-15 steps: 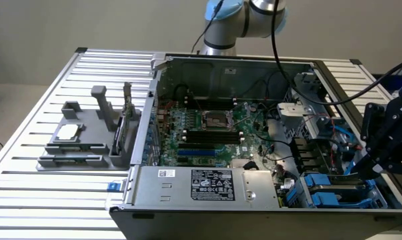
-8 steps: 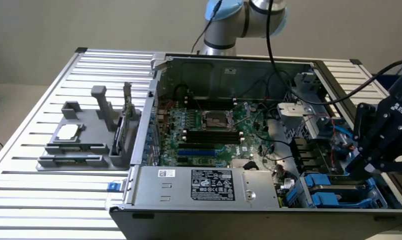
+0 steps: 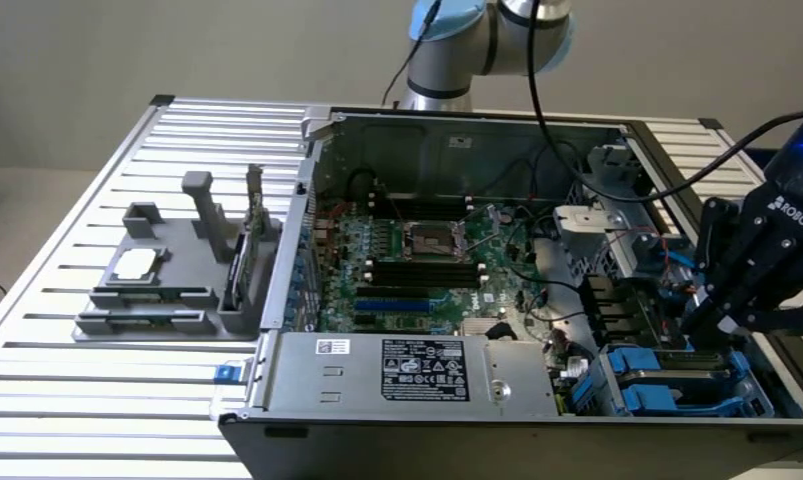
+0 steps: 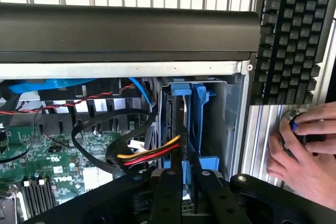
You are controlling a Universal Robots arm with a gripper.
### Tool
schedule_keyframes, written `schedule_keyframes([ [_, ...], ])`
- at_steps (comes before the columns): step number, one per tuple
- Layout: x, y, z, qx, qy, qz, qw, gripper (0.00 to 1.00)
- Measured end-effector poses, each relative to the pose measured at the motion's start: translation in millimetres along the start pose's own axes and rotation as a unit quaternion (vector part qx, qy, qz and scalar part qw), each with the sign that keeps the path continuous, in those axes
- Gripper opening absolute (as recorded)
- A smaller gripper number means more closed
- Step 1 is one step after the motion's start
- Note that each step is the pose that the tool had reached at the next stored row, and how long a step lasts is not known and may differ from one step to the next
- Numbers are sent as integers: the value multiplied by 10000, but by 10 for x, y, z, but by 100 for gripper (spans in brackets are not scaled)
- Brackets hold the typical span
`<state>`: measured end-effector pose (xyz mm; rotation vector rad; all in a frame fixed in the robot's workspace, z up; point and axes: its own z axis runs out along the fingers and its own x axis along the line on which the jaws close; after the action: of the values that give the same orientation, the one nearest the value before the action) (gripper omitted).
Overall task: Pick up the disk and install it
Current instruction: 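Insert the first disk wire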
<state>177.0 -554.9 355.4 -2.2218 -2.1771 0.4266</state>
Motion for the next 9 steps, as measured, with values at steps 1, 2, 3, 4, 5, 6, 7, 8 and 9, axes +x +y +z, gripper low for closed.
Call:
schedule_keyframes([
  [1,6,0,-2,0,-2,0,10000,16],
  [2,15,-1,-3,0,-6,1,10000,16],
  [3,20,-1,-4,4,-10,3,10000,16],
  [4,25,2,-4,19,-16,4,10000,16],
  [5,30,5,-4,32,-18,4,10000,16],
  [6,42,7,-4,43,-23,6,10000,16],
  [7,54,17,-6,57,-30,5,10000,16],
  [8,64,30,-8,73,-38,4,10000,16],
  [9,75,44,-11,89,-50,3,9999,16],
])
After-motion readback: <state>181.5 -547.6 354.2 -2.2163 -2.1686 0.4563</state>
